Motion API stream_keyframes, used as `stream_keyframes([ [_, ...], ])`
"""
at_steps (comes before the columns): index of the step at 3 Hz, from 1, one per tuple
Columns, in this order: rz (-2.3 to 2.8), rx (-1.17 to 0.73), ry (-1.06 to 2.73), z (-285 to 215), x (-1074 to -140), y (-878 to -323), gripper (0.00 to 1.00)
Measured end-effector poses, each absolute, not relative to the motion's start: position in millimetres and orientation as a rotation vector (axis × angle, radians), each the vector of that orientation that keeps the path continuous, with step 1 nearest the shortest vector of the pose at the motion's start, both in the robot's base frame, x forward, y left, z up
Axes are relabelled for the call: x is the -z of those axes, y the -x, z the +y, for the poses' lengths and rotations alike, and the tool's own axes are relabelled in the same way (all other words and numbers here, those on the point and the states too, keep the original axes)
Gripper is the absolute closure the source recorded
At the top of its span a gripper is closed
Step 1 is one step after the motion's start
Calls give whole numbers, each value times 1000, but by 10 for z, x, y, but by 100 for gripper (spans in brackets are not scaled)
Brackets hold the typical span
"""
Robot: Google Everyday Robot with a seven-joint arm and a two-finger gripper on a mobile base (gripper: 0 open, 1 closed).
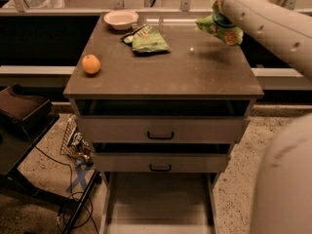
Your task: Place green rice chip bag into bottom drawer
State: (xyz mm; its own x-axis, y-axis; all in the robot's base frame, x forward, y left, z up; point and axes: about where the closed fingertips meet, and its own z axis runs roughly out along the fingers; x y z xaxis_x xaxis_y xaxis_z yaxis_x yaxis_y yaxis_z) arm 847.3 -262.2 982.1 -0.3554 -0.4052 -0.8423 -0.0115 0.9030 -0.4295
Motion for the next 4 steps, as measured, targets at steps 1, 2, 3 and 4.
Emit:
stream_keyframes([
  [1,1921,322,336,-2696,-9971,-7966,100],
  [2,1935,192,394,-2725,-10164,-7168,100],
  [3,2042,56,457,-2830,-10094,-6439,100],
  [4,2119,14,540,-3127,-10100,-5824,100],
])
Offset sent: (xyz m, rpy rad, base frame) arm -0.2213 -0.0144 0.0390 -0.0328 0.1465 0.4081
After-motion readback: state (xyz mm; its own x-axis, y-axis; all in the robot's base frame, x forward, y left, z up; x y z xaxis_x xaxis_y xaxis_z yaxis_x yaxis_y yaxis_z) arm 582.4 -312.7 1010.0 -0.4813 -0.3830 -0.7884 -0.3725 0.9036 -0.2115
